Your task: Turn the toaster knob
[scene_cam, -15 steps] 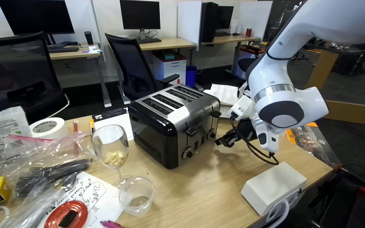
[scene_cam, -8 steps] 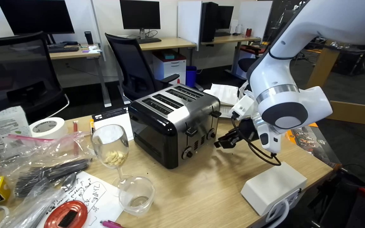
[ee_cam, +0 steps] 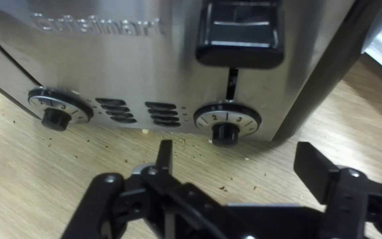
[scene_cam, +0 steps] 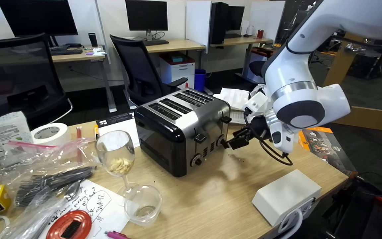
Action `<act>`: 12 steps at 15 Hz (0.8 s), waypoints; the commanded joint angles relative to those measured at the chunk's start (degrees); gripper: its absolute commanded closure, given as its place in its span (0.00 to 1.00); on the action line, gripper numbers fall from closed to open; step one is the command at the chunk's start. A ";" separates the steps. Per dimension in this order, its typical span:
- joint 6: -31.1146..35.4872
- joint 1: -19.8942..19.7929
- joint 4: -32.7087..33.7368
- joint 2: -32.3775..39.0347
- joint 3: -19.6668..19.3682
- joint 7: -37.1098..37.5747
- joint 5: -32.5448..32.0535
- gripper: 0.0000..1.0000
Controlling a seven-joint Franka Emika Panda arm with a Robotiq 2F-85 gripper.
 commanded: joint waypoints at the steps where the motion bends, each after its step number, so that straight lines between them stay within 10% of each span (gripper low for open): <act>1: -1.93 3.02 -0.38 1.34 -2.58 2.49 0.00 0.00; 12: -2.13 6.79 1.34 6.02 -4.80 7.80 0.00 0.00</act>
